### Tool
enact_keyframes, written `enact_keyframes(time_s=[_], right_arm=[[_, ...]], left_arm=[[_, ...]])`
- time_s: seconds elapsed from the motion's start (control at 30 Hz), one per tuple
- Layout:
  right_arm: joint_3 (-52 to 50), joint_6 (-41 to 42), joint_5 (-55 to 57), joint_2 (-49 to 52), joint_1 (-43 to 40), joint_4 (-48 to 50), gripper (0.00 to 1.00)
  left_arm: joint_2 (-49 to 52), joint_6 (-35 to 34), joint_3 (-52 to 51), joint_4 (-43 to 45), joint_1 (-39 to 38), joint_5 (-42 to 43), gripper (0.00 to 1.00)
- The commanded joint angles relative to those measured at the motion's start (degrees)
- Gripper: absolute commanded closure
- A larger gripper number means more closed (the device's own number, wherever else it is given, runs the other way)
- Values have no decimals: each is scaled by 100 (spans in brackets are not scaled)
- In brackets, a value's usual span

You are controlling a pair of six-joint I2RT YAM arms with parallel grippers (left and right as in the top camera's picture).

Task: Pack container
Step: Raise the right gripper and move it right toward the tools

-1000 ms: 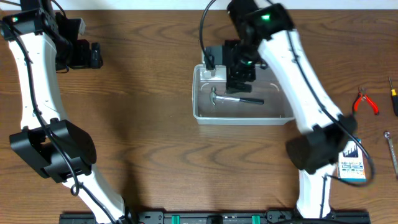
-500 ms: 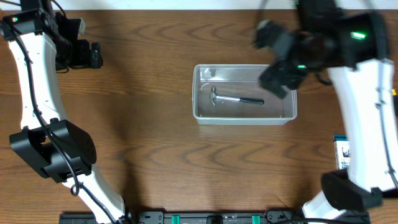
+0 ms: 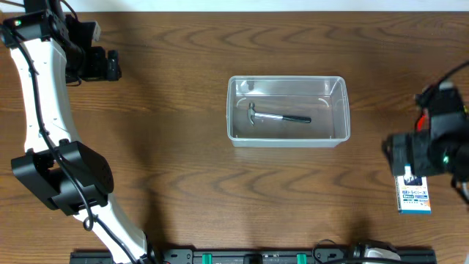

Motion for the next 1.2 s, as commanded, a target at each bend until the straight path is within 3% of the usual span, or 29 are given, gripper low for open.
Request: enact_keyframes(time_s=[0.0, 0.17, 0.63, 1.17], right_arm=[[-811, -90, -260, 35, -339, 186, 1], [-1281, -92, -181, 369, -671, 485, 1], [-1327, -378, 400, 1362, -691, 1182, 1], [-1327, -435, 914, 1510, -691, 1416, 1]], left_arm=[[68, -9, -39, -17, 20, 72, 2], [68, -9, -39, -17, 20, 72, 2], [68, -9, -39, -17, 20, 72, 2], [68, -9, -39, -17, 20, 72, 2]])
